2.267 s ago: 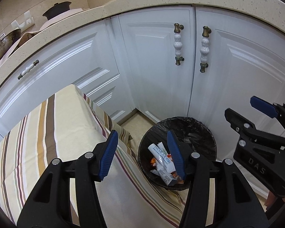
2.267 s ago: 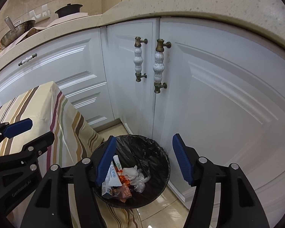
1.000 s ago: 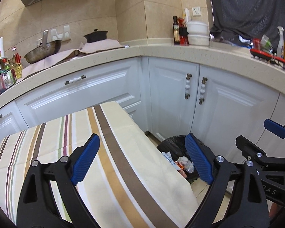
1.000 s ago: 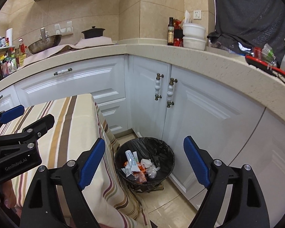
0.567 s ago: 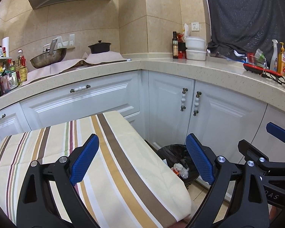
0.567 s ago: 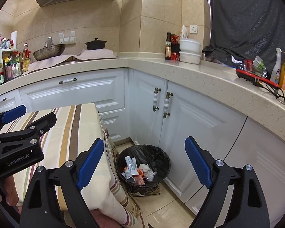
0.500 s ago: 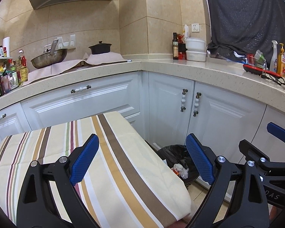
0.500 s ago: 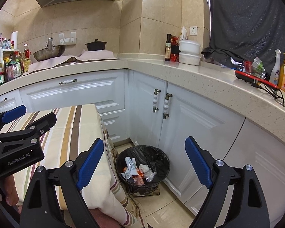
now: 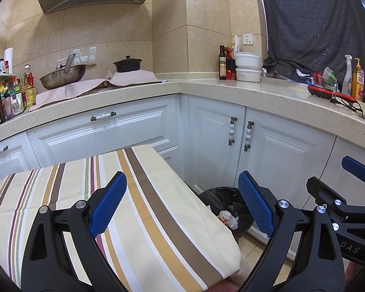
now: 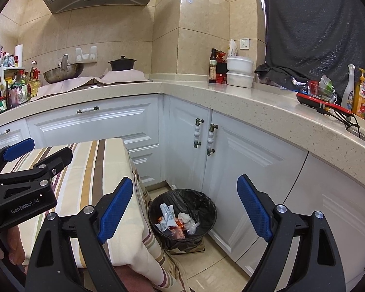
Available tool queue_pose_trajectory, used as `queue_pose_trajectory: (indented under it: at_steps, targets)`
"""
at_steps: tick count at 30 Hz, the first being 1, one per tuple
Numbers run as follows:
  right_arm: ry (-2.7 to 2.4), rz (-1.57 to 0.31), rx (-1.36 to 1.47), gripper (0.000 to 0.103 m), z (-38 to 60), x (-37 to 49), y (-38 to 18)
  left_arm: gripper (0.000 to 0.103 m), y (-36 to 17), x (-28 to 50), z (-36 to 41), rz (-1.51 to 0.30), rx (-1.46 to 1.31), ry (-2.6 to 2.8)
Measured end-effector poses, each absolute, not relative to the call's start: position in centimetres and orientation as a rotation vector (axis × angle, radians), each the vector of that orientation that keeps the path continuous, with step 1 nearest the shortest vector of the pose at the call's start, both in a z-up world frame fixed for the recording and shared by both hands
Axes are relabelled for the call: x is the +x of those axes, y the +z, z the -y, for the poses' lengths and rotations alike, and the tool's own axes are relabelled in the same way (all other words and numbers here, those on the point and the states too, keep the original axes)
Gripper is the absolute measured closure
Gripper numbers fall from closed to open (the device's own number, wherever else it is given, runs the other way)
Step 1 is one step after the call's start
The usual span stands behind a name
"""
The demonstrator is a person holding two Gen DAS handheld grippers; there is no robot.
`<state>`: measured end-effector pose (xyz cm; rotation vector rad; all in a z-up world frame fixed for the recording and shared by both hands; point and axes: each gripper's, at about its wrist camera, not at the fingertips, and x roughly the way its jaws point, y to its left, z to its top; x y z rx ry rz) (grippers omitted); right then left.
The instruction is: Collect trash
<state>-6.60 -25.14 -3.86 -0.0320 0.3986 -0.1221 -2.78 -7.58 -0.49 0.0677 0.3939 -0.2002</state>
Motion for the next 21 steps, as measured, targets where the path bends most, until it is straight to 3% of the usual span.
queue_pose_trajectory:
  at_steps: [21]
  targets:
    - [-0.130,-0.403,-0.042,0.018,24.89,-6.70,-3.93,0.012,-1.10,-2.60,7.64,-0.411,0.058,-0.204]
